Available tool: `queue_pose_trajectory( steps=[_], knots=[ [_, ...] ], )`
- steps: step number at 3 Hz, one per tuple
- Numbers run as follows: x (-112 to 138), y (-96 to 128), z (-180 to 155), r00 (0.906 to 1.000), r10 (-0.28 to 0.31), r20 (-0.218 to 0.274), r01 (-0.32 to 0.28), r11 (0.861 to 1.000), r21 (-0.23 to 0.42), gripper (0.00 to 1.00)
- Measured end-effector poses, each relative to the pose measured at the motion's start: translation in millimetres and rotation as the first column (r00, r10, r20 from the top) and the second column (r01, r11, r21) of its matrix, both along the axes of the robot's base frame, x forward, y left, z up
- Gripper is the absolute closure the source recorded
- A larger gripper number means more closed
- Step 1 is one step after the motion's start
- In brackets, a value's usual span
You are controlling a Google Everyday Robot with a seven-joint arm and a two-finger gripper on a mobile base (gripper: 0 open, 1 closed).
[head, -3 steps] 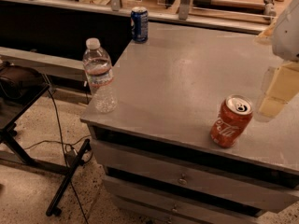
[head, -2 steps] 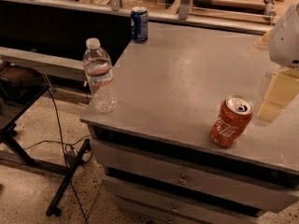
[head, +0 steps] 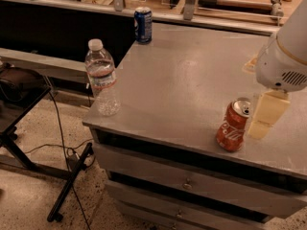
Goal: Move coke can near water bottle
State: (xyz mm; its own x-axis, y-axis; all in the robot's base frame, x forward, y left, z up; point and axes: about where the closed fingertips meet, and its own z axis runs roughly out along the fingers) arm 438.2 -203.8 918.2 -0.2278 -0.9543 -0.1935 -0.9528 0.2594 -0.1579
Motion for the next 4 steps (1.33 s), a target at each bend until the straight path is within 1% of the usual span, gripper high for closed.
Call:
queue_pose_trajectory(
  steps=[1,2,3,4],
  knots=[
    [-2.9,7.7,-14.5,0.9994,0.016,-0.031,-0.016,1.0,0.006,0.0],
    [-7.6,12.8,-27.4,0.9955,0.036,-0.087,-0.035,0.999,0.018,0.0],
    [-6.0,13.9,-28.1,0.9959,0.037,-0.082,-0.036,0.999,0.018,0.28],
    [-5.3,14.6,-28.8,0.996,0.038,-0.081,-0.037,0.999,0.019,0.51]
  ],
)
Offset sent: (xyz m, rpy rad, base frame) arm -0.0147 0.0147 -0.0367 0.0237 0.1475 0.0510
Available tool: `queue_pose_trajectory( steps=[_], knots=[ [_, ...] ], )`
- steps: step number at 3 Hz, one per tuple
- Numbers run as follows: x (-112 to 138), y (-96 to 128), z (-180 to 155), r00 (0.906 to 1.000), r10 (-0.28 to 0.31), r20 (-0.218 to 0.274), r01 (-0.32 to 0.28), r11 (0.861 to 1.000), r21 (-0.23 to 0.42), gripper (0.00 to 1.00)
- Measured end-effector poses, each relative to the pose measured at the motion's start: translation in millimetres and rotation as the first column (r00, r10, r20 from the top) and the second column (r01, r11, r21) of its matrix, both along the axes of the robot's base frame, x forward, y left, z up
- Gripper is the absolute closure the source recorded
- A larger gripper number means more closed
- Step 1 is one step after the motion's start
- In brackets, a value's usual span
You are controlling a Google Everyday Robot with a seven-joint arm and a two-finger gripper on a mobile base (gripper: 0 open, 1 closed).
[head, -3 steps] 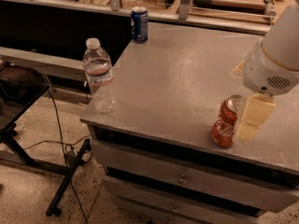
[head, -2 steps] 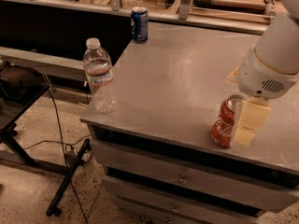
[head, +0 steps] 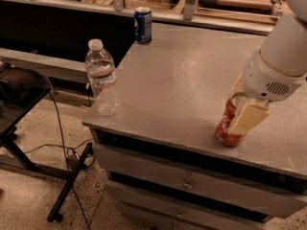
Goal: Move coke can near water bottle
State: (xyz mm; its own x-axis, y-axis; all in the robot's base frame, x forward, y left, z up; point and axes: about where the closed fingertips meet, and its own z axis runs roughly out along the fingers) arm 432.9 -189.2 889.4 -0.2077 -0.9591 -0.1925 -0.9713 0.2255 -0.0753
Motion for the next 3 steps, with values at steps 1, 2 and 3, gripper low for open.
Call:
queue_pose_trajectory(
  steps=[1,2,3],
  knots=[
    [6.4,-1.4,7.7,0.9999,0.009,0.008,-0.009,1.0,-0.001,0.74],
    [21.6,-0.3,29.3,0.9988,0.031,0.037,-0.031,1.0,-0.003,0.97],
    [45.9,18.7,51.7,0.994,0.083,0.072,-0.082,0.997,-0.014,1.0]
  ],
)
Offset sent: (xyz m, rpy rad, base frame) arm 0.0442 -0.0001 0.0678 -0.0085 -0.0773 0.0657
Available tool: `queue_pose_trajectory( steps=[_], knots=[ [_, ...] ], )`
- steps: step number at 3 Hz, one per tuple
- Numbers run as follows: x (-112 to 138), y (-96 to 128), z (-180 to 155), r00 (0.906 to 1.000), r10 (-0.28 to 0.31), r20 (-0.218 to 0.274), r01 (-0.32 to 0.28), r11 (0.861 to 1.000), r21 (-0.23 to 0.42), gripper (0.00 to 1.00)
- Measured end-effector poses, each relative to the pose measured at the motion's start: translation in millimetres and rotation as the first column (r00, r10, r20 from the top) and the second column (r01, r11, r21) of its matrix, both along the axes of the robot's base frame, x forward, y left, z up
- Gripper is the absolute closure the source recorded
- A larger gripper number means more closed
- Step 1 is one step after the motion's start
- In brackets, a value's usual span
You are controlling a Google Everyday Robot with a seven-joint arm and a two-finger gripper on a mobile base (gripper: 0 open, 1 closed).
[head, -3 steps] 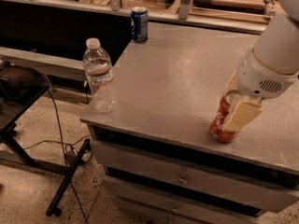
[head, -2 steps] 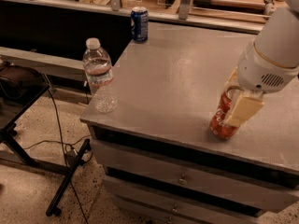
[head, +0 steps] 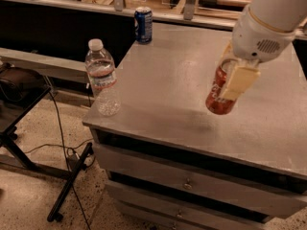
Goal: Move coke can near water bottle
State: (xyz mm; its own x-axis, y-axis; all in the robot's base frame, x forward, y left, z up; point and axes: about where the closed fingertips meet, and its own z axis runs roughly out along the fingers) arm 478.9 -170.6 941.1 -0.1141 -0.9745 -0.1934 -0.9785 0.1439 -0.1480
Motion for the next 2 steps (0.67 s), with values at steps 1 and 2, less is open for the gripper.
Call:
queue_pose_trajectory(
  steps=[1,2],
  knots=[
    [23.8,41.2,18.8,0.9958,0.085,0.034,-0.085,0.996,-0.005,1.0],
    [43.8,89.6,34.7,0.9829,0.172,0.067,-0.172,0.985,-0.004,1.0]
  ],
)
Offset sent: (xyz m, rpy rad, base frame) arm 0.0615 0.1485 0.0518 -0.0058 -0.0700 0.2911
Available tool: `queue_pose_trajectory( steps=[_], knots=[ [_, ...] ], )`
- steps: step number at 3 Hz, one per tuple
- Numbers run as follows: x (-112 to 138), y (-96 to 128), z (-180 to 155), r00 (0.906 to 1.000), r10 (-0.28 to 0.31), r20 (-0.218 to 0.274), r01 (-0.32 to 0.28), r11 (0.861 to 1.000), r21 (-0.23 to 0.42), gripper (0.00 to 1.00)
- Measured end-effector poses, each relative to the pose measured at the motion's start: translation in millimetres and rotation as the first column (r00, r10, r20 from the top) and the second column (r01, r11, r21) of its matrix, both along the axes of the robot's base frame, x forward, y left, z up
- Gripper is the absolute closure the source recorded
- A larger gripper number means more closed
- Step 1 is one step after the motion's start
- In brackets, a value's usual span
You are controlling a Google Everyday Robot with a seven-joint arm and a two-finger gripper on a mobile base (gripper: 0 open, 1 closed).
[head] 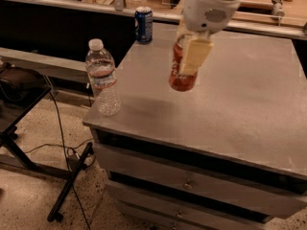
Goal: Move coke can near water bottle
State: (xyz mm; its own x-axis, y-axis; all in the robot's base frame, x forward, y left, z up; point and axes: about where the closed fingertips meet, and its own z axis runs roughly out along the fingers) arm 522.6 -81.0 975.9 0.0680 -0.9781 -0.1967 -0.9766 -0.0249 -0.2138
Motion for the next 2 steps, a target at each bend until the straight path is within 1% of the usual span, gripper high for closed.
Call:
queue_pose_trajectory(
  steps=[1,2],
  knots=[
    [14.6,48.3,3.0,0.9966,0.082,-0.001,-0.082,0.996,0.025,1.0],
    [25.9,72.9,-10.7,0.9939,0.107,-0.027,-0.106,0.994,0.02,1.0]
  ],
)
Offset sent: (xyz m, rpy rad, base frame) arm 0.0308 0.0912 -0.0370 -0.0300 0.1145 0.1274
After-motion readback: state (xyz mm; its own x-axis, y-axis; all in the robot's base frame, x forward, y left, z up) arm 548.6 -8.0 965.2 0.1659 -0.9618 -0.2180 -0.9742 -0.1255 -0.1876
